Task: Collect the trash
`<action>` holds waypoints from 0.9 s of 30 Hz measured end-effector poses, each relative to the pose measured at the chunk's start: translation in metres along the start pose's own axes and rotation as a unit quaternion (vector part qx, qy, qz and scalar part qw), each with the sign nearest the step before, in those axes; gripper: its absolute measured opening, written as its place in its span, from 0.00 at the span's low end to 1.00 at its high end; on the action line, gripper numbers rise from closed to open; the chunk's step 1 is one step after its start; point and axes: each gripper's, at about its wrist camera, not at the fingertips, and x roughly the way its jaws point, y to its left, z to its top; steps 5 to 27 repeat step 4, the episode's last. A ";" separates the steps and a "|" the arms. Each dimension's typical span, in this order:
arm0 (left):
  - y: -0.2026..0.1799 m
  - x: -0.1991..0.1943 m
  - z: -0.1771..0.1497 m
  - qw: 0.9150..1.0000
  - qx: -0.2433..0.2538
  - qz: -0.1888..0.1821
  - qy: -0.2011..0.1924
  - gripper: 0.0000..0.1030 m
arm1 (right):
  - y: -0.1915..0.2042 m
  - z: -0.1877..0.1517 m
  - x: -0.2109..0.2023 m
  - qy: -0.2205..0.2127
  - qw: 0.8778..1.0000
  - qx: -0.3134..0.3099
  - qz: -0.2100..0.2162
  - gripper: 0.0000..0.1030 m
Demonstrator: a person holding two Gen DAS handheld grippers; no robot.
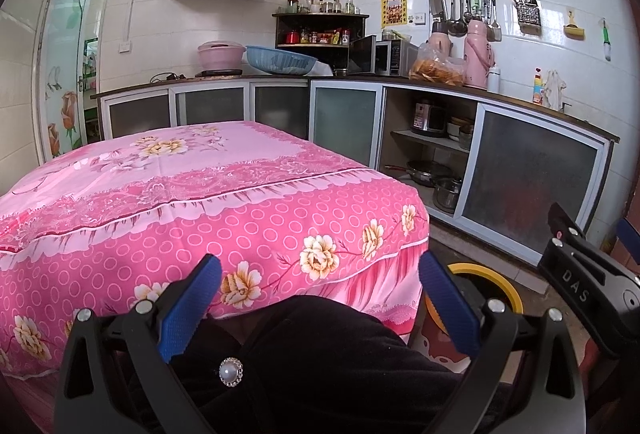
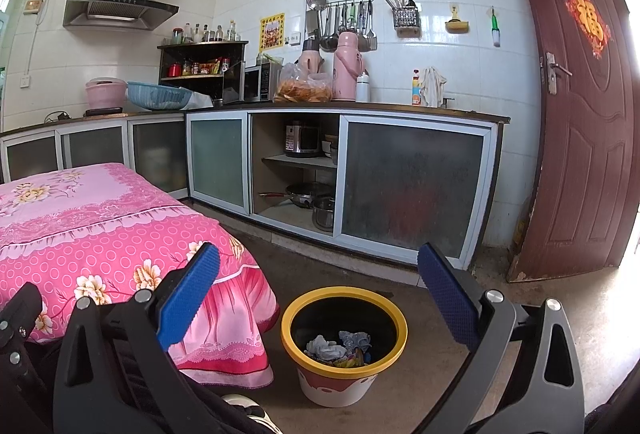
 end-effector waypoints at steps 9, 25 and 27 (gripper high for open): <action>0.001 0.001 0.001 1.000 -0.001 0.001 0.001 0.92 | 0.000 0.000 -0.001 0.001 1.000 0.000 0.000 0.92; 0.001 0.001 0.001 1.000 -0.001 0.001 0.001 0.92 | 0.000 0.000 -0.001 0.001 1.000 0.000 0.000 0.92; 0.001 0.001 0.001 1.000 -0.001 0.001 0.001 0.92 | 0.000 0.000 -0.001 0.001 1.000 0.000 0.000 0.92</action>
